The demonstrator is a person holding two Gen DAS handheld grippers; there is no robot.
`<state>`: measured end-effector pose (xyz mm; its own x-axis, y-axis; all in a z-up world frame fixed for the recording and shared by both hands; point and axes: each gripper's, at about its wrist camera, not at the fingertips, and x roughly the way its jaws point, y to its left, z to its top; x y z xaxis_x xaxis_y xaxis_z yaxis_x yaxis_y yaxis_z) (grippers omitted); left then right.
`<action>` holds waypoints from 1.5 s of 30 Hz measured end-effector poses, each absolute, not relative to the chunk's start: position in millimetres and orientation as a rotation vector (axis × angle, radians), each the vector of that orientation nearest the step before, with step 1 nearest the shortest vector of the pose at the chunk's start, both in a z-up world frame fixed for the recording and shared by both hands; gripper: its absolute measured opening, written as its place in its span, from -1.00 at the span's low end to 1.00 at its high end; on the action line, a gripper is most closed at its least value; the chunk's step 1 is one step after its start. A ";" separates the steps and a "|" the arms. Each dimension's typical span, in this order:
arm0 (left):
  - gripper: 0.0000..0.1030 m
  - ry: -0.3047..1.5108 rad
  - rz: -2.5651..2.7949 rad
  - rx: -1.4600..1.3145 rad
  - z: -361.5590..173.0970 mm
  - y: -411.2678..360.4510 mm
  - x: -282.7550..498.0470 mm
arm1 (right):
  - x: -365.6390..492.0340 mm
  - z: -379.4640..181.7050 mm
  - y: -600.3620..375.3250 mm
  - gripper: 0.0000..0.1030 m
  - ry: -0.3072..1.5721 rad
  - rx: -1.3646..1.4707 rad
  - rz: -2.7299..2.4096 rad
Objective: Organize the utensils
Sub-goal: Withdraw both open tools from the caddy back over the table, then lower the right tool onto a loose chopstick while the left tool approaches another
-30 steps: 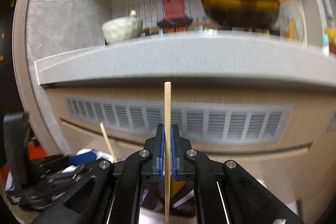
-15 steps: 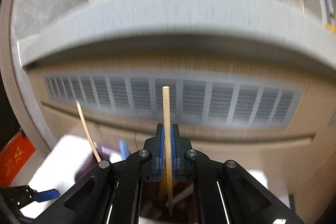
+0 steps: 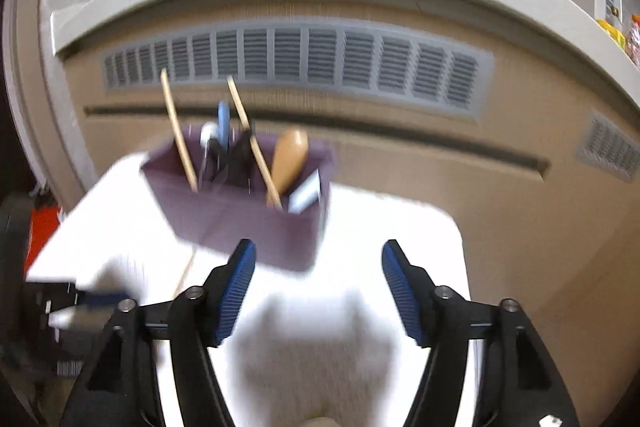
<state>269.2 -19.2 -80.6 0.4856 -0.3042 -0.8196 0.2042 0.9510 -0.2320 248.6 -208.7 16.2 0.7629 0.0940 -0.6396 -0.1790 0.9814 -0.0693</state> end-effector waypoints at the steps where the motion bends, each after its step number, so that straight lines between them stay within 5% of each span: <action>1: -0.03 1.019 -0.304 -0.093 -81.5 -25.0 269.8 | 240.6 11.9 -213.0 0.45 0.703 -0.134 0.145; 7: -0.08 1.032 -0.279 -0.050 -89.0 -42.7 271.7 | 192.0 -12.8 -229.7 0.84 0.729 -0.176 0.077; 27: -0.08 1.020 -0.229 -0.059 -88.3 -30.7 262.5 | 181.1 -76.3 -203.9 0.88 1.018 -0.076 0.155; 36: -0.08 1.035 -0.243 -0.124 -89.4 -21.5 271.0 | 180.2 -71.4 -210.0 0.16 1.035 -0.113 0.176; 38: -0.08 1.033 -0.254 -0.118 -89.2 -27.9 278.4 | 180.3 -68.9 -208.7 -0.46 1.033 -0.117 0.194; 39: -0.08 1.028 -0.248 -0.105 -89.3 -32.2 284.3 | 179.5 -66.6 -207.0 -0.58 1.034 -0.115 0.214; 45: -0.11 1.041 -0.206 -0.071 -98.2 -46.4 318.3 | 171.5 -58.8 -201.5 -0.75 1.002 -0.072 0.298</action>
